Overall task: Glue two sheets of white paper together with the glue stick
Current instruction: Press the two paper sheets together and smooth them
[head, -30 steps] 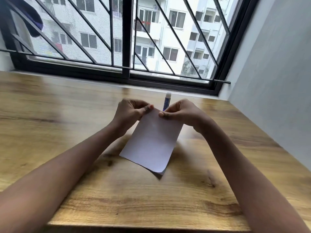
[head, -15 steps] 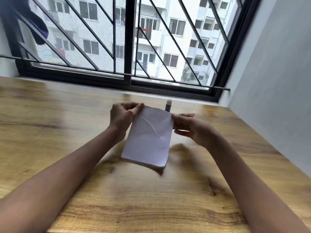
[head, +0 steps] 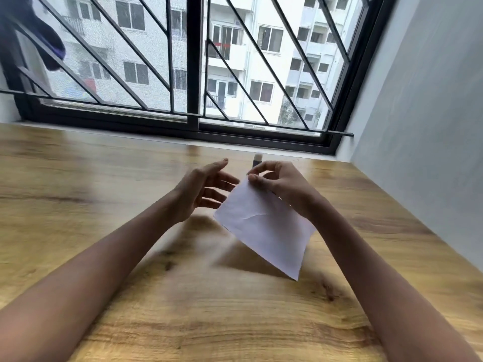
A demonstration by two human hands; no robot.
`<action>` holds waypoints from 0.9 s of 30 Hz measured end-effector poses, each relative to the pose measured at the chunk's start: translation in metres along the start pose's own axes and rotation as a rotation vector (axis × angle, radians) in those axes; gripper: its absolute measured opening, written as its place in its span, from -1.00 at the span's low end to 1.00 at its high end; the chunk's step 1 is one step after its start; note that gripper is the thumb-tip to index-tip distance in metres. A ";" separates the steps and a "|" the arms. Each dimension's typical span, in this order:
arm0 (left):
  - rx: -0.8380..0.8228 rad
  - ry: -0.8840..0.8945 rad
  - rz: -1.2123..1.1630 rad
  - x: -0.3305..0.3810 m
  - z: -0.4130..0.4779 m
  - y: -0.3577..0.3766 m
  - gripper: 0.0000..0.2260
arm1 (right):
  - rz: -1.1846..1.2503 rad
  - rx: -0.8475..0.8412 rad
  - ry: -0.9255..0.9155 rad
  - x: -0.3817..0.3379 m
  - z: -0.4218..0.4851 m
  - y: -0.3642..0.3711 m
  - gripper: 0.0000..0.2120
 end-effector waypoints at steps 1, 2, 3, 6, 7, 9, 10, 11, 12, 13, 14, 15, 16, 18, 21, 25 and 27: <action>-0.023 -0.009 0.054 -0.002 0.000 0.003 -0.65 | -0.038 -0.040 -0.033 -0.004 -0.001 0.006 -0.90; -0.037 -0.005 0.094 -0.004 -0.001 0.005 -0.67 | -0.074 -0.073 -0.059 -0.007 -0.001 0.011 -0.86; -0.044 0.006 0.112 -0.006 -0.001 0.007 -0.71 | -0.106 -0.098 -0.082 -0.009 -0.002 0.016 -0.81; -0.049 0.064 0.073 -0.005 -0.001 0.007 -0.86 | -0.174 -0.106 -0.127 -0.011 -0.002 0.020 -0.74; -0.043 0.084 0.074 -0.004 0.000 0.006 -0.89 | -0.182 -0.100 -0.132 -0.011 -0.002 0.019 -0.72; -0.013 0.123 0.136 -0.004 0.002 0.005 -0.90 | -0.197 -0.115 -0.127 -0.009 -0.002 0.017 -0.70; 0.012 0.148 0.187 -0.004 0.002 0.005 -0.90 | -0.205 -0.130 -0.115 -0.008 -0.002 0.017 -0.69; 0.043 0.179 0.249 -0.003 0.002 0.007 -0.91 | -0.211 -0.148 -0.100 -0.007 -0.003 0.017 -0.68; 0.081 0.216 0.330 -0.002 0.002 0.009 -0.93 | -0.212 -0.166 -0.082 -0.005 -0.003 0.017 -0.66; 0.120 0.261 0.427 0.000 0.002 0.010 -0.93 | -0.206 -0.183 -0.064 -0.004 -0.003 0.018 -0.64; 0.153 0.311 0.522 0.002 0.002 0.012 -0.92 | -0.192 -0.201 -0.045 -0.002 -0.003 0.019 -0.64; 0.181 0.362 0.608 0.006 0.001 0.012 -0.90 | -0.170 -0.218 -0.025 0.000 -0.003 0.018 -0.64; 0.212 0.413 0.683 0.009 0.000 0.012 -0.89 | -0.148 -0.235 -0.005 0.001 -0.002 0.017 -0.65; 0.298 0.478 0.771 0.016 -0.002 0.006 -0.86 | -0.134 -0.264 0.036 0.003 -0.003 0.011 -0.67; 0.411 0.485 0.765 0.022 -0.003 -0.008 -0.84 | -0.118 -0.287 0.106 0.004 -0.008 -0.004 -0.66; 0.479 0.475 0.746 0.022 0.001 -0.020 -0.86 | -0.080 -0.314 0.149 0.005 -0.015 -0.018 -0.70; 0.508 0.445 0.726 0.020 0.004 -0.026 -0.87 | -0.064 -0.317 0.164 0.009 -0.017 -0.024 -0.75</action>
Point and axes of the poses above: each hand's wrist, its own z-axis towards the middle knuckle, its own y-axis out of the palm, x = y × z, the point moved 5 cm from there along z, towards the middle knuckle, and after that the axes turned 1 degree about -x, right-handed, at the moved point
